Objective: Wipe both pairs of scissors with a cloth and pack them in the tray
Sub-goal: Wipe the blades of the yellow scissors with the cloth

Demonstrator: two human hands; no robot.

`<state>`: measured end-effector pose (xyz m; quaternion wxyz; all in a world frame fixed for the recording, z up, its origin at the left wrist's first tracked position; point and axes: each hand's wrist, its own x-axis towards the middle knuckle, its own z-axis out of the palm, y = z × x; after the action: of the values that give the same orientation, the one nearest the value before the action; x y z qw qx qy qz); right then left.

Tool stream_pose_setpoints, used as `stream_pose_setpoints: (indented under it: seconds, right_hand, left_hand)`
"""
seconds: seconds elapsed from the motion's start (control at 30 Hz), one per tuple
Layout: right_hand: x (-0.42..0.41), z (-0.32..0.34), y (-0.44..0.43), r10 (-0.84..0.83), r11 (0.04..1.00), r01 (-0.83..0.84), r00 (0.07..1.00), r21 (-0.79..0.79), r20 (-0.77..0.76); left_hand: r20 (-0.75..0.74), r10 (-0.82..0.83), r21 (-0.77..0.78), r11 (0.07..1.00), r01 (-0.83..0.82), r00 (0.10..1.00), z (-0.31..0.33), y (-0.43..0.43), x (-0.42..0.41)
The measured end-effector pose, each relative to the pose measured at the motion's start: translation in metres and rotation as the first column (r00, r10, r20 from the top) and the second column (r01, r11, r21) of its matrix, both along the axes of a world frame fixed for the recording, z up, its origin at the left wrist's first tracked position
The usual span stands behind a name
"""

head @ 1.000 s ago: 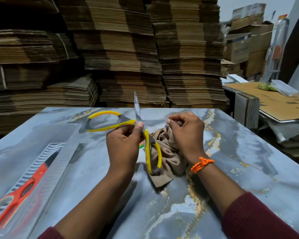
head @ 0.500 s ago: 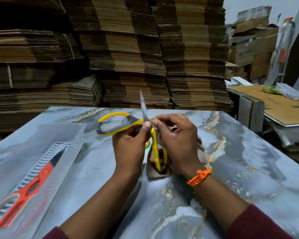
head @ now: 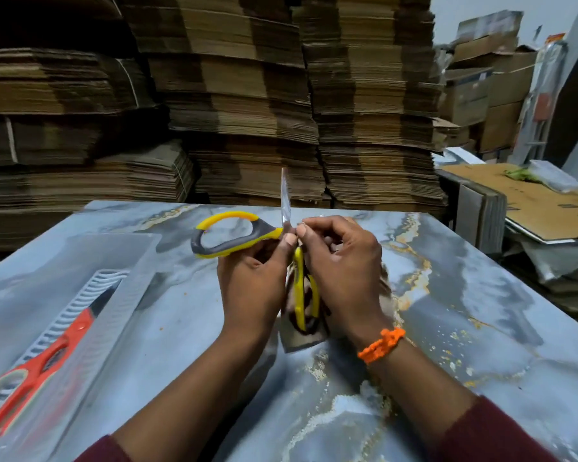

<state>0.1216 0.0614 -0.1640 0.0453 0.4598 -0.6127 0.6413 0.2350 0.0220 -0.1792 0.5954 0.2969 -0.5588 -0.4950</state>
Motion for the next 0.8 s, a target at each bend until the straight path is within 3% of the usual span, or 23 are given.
stream_pose_setpoints:
  seconds: [0.1, 0.23, 0.33, 0.43, 0.53, 0.63, 0.73, 0.8]
  right_hand:
    - [-0.008, 0.000, 0.000, -0.023, 1.000, 0.022, 0.998, 0.018, 0.066]
    - [-0.002, -0.003, 0.000, 0.025, 0.999, -0.024, 0.999, 0.033, -0.043]
    - [-0.005, -0.005, 0.001, 0.014, 0.999, -0.013, 0.999, 0.029, -0.036]
    - [-0.001, -0.005, 0.001, 0.001, 1.000, 0.004, 0.975, 0.024, -0.222]
    - [-0.004, -0.003, 0.002, -0.005, 0.999, 0.011, 0.985, 0.033, -0.174]
    - [-0.001, -0.005, 0.002, -0.005, 1.000, 0.007, 0.956, 0.008, -0.293]
    - [-0.007, -0.003, 0.002, -0.019, 0.999, 0.027, 0.981, 0.037, -0.194]
    - [-0.001, -0.007, 0.005, -0.037, 0.999, 0.046, 0.958, 0.024, -0.284]
  left_hand:
    - [-0.021, -0.007, 0.038, 0.999, 0.008, 1.000, -0.003, 0.003, 0.000]
    - [0.026, -0.006, 0.006, 1.000, 0.006, 1.000, -0.005, -0.005, 0.001]
    - [0.034, 0.008, 0.015, 1.000, -0.009, 0.999, -0.006, -0.006, 0.003]
    - [0.027, -0.005, 0.005, 1.000, 0.005, 1.000, -0.001, -0.008, 0.005]
    - [0.001, -0.031, 0.066, 0.997, 0.031, 1.000, -0.001, -0.008, 0.004]
    - [-0.010, -0.049, 0.038, 0.998, 0.049, 0.999, 0.002, -0.008, 0.006]
    - [-0.011, -0.024, 0.088, 0.996, 0.025, 1.000, 0.000, -0.009, 0.005]
    - [-0.021, -0.023, 0.099, 0.995, 0.025, 1.000, 0.002, -0.010, 0.006]
